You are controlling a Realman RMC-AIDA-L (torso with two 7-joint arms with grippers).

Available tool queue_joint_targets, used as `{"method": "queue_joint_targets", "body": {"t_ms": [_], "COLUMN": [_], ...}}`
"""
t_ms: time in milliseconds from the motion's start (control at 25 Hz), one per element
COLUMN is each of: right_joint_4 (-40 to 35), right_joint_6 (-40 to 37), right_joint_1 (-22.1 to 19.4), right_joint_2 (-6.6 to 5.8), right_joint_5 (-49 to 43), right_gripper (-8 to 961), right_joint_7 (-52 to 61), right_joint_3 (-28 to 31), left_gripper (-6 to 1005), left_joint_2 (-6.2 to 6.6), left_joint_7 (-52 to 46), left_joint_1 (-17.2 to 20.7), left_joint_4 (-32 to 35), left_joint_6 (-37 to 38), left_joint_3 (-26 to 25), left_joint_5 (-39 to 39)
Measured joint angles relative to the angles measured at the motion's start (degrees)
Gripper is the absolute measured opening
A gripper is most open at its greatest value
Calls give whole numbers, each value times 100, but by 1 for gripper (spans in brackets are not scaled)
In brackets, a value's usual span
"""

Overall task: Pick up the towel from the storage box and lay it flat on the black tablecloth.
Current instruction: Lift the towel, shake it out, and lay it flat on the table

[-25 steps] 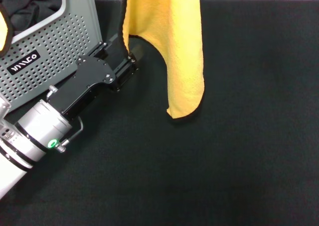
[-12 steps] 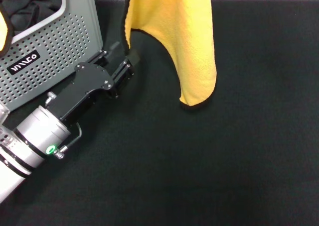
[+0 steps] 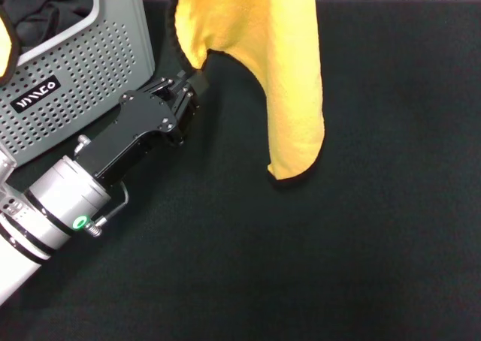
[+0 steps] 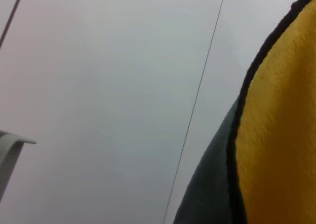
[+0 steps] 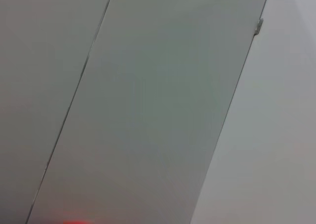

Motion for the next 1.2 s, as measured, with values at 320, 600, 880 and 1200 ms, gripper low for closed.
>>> {"method": "queue_joint_targets", "body": {"t_ms": [320,600,880,1200], "right_joint_4": [47,52,52,50], "right_joint_6": [3,3,4,12], "right_joint_1": [0,0,0,-52], "right_joint_2": [0,0,0,0], "right_joint_5": [-37,-29,-8,-39], "right_gripper": [16,15,15,16], "right_joint_7": [-15,-30,-33,-7], "right_joint_3": [0,0,0,-22], "left_gripper": [174,303,354,128], "left_joint_2": [0,0,0,0], "left_joint_7": [-16,-22,-36,-45], "left_joint_1": [-12,-11,-11,26], "left_joint_4": [3,3,3,3], "left_joint_6": [-20,-31,-18,22], "left_joint_3": [-22,-3,11,-2], "left_joint_5": [-89,-235,-228,-312]}}
